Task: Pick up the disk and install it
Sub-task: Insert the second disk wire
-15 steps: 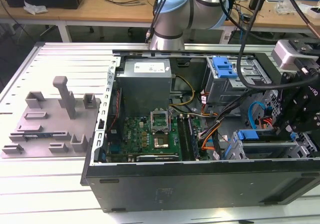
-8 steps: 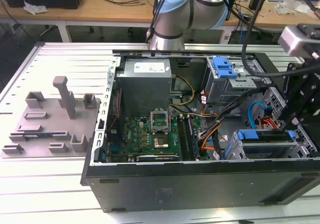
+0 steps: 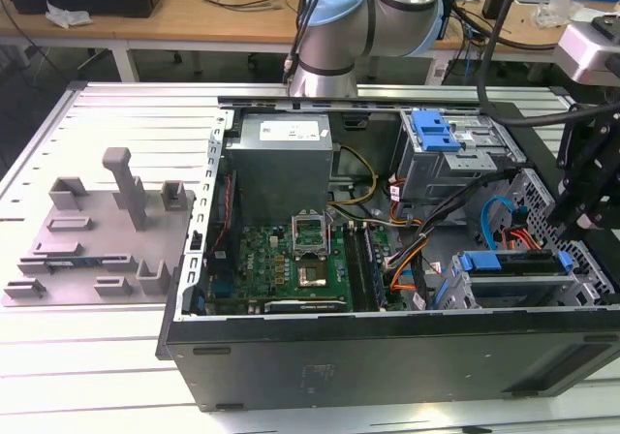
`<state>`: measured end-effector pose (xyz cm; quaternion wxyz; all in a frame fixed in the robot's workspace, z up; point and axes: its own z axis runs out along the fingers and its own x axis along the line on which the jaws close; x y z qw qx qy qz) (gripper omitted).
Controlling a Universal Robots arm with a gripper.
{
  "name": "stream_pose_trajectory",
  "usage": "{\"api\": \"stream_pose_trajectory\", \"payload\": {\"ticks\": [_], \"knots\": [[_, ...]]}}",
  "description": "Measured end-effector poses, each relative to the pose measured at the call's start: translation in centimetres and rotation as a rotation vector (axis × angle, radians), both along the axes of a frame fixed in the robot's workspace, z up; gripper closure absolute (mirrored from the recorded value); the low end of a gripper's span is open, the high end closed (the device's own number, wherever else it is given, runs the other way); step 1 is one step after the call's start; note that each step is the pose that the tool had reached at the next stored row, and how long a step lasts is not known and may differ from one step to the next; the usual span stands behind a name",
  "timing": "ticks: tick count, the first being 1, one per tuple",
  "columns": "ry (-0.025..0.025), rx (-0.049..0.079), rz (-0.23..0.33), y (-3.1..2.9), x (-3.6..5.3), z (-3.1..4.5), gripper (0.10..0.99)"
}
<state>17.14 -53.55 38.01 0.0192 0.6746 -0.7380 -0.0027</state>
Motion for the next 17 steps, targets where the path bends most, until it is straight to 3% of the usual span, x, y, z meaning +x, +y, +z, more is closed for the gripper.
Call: {"api": "stream_pose_trajectory", "payload": {"ticks": [11, 12, 13, 14, 17], "knots": [[-0.0001, 0.000, 0.000, 0.04, 0.00, 0.07, 0.788], [-0.0001, -0.004, 0.000, 0.65, 0.00, 0.06, 0.788], [0.0000, -0.016, 0.000, 1.83, 0.00, 0.06, 0.788], [0.0000, -0.027, 0.000, 2.50, -0.02, 0.06, 0.788], [0.0001, -0.047, 0.000, 3.35, -0.68, -0.01, 0.788]]}}
